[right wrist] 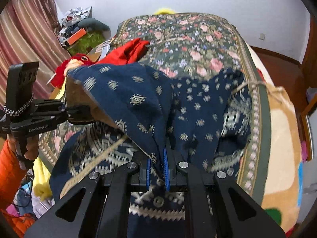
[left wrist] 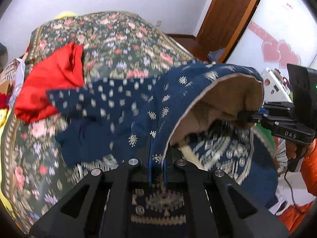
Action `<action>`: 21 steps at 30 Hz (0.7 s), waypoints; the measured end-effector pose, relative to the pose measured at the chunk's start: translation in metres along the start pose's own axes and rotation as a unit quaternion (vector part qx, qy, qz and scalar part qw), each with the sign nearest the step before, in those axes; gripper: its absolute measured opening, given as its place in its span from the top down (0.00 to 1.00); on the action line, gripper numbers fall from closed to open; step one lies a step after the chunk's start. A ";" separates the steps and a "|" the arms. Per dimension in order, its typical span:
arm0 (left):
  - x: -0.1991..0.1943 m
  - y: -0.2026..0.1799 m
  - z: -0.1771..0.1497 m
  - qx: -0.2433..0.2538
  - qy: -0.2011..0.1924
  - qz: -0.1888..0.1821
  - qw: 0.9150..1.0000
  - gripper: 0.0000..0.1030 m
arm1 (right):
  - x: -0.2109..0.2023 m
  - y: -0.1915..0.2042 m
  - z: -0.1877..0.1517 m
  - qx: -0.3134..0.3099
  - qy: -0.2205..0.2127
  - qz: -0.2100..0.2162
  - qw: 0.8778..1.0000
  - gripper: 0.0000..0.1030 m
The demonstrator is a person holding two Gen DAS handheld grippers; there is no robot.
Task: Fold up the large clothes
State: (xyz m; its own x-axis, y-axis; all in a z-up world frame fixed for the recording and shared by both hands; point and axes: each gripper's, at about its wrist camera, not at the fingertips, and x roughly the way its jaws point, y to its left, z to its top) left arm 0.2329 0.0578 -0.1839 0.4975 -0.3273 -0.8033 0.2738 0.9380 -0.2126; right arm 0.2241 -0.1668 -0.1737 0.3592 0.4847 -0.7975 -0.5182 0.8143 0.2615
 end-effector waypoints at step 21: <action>-0.008 0.039 -0.078 -0.093 0.037 0.059 0.993 0.54 | -0.016 0.003 -0.047 0.014 0.028 -0.012 0.999 0.57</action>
State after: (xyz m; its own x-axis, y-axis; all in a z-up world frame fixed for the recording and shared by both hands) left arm 0.1754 0.1056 -0.2284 0.4538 -0.2111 -0.8657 0.0565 0.9764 -0.2085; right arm 0.1801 -0.1867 -0.1858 0.3271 0.4466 -0.8328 -0.4874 0.8348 0.2562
